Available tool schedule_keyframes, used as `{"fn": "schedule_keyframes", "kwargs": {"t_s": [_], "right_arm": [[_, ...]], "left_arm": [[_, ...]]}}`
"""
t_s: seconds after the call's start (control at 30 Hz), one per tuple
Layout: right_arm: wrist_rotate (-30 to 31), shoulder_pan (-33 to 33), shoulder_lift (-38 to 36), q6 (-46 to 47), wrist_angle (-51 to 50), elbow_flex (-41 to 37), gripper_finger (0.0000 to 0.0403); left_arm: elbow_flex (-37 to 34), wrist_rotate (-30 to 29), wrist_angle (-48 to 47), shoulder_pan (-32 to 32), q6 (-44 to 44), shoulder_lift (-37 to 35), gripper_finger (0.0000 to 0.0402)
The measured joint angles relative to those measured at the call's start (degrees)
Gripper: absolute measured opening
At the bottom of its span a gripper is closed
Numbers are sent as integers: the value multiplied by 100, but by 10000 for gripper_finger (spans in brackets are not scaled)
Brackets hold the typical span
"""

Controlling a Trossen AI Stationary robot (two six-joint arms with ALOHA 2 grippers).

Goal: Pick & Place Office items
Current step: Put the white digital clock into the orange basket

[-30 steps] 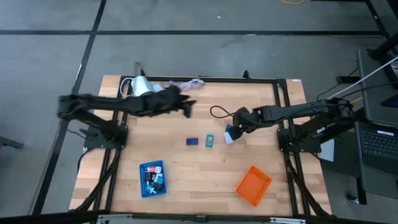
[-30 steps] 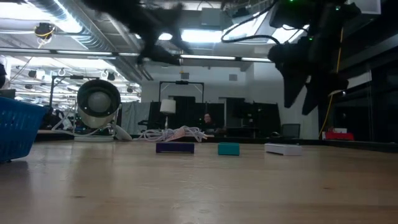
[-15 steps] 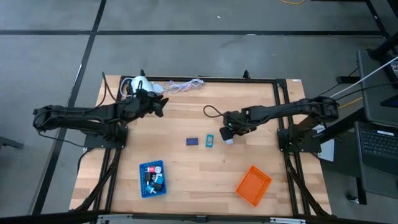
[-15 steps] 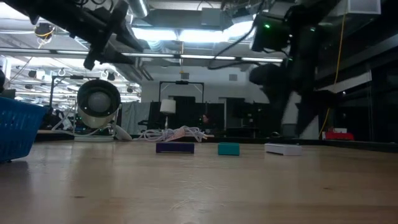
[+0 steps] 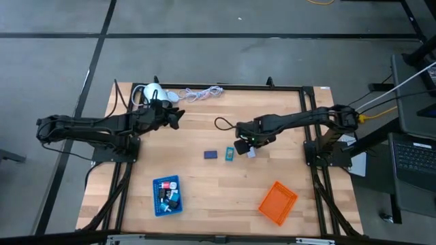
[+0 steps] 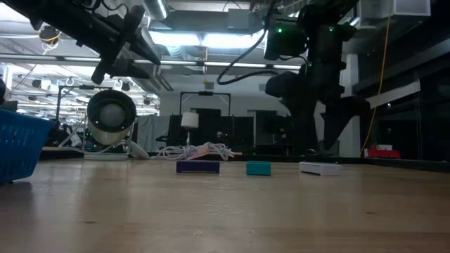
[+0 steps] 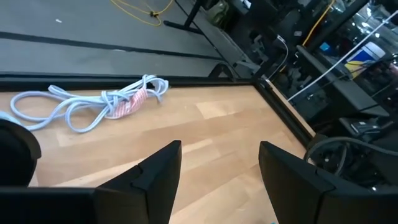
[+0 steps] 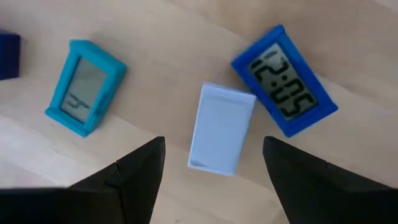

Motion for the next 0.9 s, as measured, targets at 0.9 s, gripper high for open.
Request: {"fn": "schedule_keyframes", "kwargs": {"t_s": [0.9], "right_arm": [[497, 298, 286, 2347, -192, 4, 274]], "left_arm": [[0, 2481, -25, 351, 1658, -1, 209]]}}
